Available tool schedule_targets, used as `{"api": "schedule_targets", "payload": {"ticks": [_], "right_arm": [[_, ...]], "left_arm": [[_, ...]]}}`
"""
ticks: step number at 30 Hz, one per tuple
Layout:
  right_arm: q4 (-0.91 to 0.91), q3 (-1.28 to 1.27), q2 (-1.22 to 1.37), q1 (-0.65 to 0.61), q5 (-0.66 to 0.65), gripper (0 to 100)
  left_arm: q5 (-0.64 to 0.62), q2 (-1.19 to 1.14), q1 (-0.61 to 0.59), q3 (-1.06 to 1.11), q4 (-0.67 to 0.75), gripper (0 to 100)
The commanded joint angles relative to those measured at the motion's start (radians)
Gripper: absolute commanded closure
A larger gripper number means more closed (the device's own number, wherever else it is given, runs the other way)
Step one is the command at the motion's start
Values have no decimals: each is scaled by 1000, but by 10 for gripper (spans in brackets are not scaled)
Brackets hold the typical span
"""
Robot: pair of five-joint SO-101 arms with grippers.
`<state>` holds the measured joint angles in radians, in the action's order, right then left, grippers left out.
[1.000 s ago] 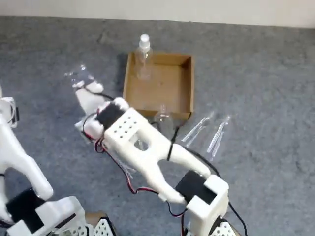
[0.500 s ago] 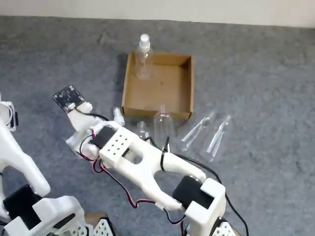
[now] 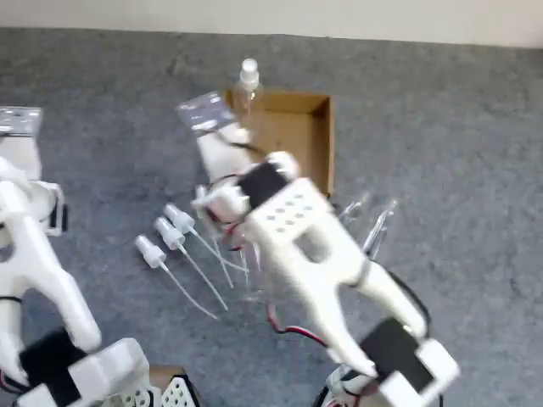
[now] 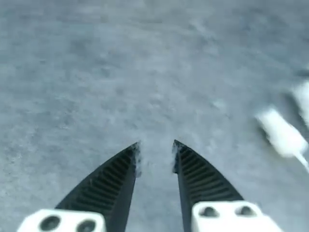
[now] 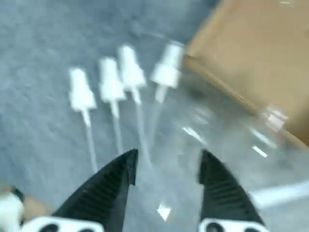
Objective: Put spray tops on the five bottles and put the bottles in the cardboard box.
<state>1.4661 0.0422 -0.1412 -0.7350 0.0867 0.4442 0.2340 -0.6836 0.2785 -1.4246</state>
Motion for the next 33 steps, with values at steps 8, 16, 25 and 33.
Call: {"api": "schedule_targets", "payload": {"ticks": [8,16,25,33], "right_arm": [[82,-344,-321,633,-407,878],[-150,-702,-360,877,-591,878],[-254,-805,-367,894,-594,878],[-251,-806,-369,895,-594,878]], "left_arm": [[-287,292,438,249,-68,852],[-454,292,476,433,138,864],[-555,278,424,509,272,864],[-690,54,392,533,400,864]]}}
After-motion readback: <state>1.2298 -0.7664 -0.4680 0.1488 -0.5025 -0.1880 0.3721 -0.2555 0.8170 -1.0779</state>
